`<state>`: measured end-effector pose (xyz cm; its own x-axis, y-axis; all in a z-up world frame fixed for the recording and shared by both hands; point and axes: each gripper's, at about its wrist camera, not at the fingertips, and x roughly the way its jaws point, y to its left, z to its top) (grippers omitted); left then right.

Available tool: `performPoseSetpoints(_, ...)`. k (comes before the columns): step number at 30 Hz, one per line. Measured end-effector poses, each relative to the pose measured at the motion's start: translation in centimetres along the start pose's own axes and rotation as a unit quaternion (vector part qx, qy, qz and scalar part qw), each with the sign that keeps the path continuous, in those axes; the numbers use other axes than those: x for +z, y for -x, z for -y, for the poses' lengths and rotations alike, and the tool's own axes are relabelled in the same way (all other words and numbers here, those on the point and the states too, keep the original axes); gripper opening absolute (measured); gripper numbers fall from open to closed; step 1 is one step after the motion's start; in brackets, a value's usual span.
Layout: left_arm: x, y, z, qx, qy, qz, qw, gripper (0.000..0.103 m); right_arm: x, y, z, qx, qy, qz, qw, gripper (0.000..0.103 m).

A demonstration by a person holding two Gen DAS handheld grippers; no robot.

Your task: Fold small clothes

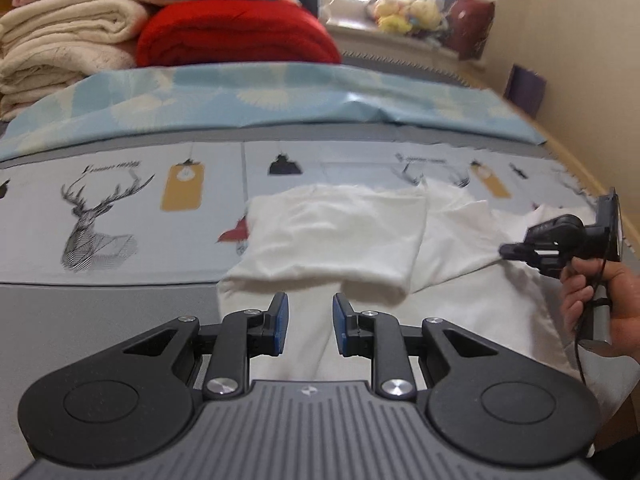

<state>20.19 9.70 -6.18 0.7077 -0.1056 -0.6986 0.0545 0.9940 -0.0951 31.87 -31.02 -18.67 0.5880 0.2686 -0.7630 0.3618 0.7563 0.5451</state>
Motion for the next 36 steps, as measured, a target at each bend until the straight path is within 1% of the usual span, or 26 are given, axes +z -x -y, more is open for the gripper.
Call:
performPoseSetpoints(2,0.1,-0.5,0.7,-0.015,-0.010,0.004,0.9998,0.026,0.3,0.5,-0.6,0.024,0.009,0.016,1.000,0.003)
performPoseSetpoints(3,0.1,-0.7,1.2,-0.030,-0.014,0.013,0.9994,0.026,0.3,1.3,-1.2,0.039,0.024,0.025,0.999,0.003)
performPoseSetpoints(5,0.2,-1.1,2.4,-0.059,-0.021,0.027,0.9977,0.026,0.2,3.4,-3.6,0.077,0.066,0.035,0.994,0.003)
performPoseSetpoints(8,0.2,-2.1,4.4,-0.097,-0.035,0.040,0.9938,0.028,-0.4,7.5,-7.7,0.142,0.116,0.036,0.982,0.003)
performPoseSetpoints(10,0.5,-2.8,6.0,-0.121,-0.039,0.050,0.9907,0.031,-1.6,10.2,-10.0,0.169,0.154,0.032,0.973,0.003)
performPoseSetpoints(13,0.8,-3.7,7.9,-0.149,-0.048,0.064,0.9856,0.031,-4.5,12.3,-12.5,0.167,0.208,0.019,0.964,0.003)
performPoseSetpoints(15,0.8,-4.3,8.9,-0.168,-0.052,0.065,0.9823,0.032,-6.1,12.5,-12.8,0.173,0.213,0.008,0.962,0.003)
performPoseSetpoints(16,0.8,-4.7,9.3,-0.172,-0.056,0.062,0.9815,0.032,-6.9,12.4,-12.7,0.176,0.211,0.003,0.962,0.003)
performPoseSetpoints(18,0.6,-5.3,9.9,-0.167,-0.066,0.060,0.9820,0.032,-7.8,11.6,-12.7,0.169,0.205,-0.013,0.964,0.003)
performPoseSetpoints(21,0.7,-5.6,9.9,-0.182,-0.060,0.069,0.9790,0.031,-8.4,12.1,-13.4,0.179,0.220,-0.019,0.959,0.003)
performPoseSetpoints(22,0.8,-5.6,9.8,-0.183,-0.059,0.071,0.9787,0.028,-8.4,12.2,-13.5,0.184,0.220,-0.020,0.958,0.003)
performPoseSetpoints(23,1.1,-5.6,9.6,-0.184,-0.059,0.070,0.9786,0.014,-8.6,12.4,-13.5,0.189,0.218,-0.024,0.957,0.003)
performPoseSetpoints(24,1.1,-5.8,9.6,-0.181,-0.063,0.068,0.9790,0.009,-8.5,12.3,-13.6,0.193,0.215,-0.027,0.957,0.003)
performPoseSetpoints(26,1.2,-5.9,9.3,-0.175,-0.067,0.068,0.9800,0.007,-8.4,12.1,-13.6,0.201,0.210,-0.034,0.956,0.003)
performPoseSetpoints(28,1.5,-6.0,8.8,-0.162,-0.071,0.067,0.9820,0.006,-8.4,11.8,-13.7,0.200,0.216,-0.042,0.955,0.003)
performPoseSetpoints(29,1.7,-6.2,8.1,-0.151,-0.069,0.063,0.9841,0.006,-8.4,11.6,-13.9,0.198,0.220,-0.045,0.954,0.007)
performPoseSetpoints(30,2.0,-6.4,7.1,-0.136,-0.065,0.059,0.9867,0.006,-8.3,11.4,-14.0,0.195,0.221,-0.046,0.954,0.009)
performPoseSetpoints(31,2.3,-6.9,5.7,-0.115,-0.060,0.053,0.9901,0.005,-8.2,11.2,-14.2,0.184,0.220,-0.042,0.957,0.017)
performPoseSetpoints(32,2.5,-7.2,4.1,-0.091,-0.051,0.045,0.9935,0.005,-7.9,11.2,-14.1,0.173,0.218,-0.037,0.960,0.030)
performPoseSetpoints(33,2.8,-7.8,1.5,-0.060,-0.031,0.032,0.9972,0.005,-7.6,11.0,-13.9,0.162,0.214,-0.030,0.963,0.034)
performPoseSetpoints(34,3.0,-8.2,-0.9,-0.034,-0.009,0.020,0.9992,0.005,-7.3,10.7,-13.7,0.151,0.209,-0.024,0.966,0.037)
performPoseSetpoints(35,3.1,-8.5,-3.9,-0.001,0.018,0.007,0.9998,0.005,-6.9,10.2,-13.3,0.133,0.202,-0.022,0.970,0.037)
performPoseSetpoints(36,3.1,-8.7,-7.4,0.042,0.048,-0.006,0.9980,0.005,-6.6,9.6,-13.0,0.106,0.198,-0.027,0.974,0.037)
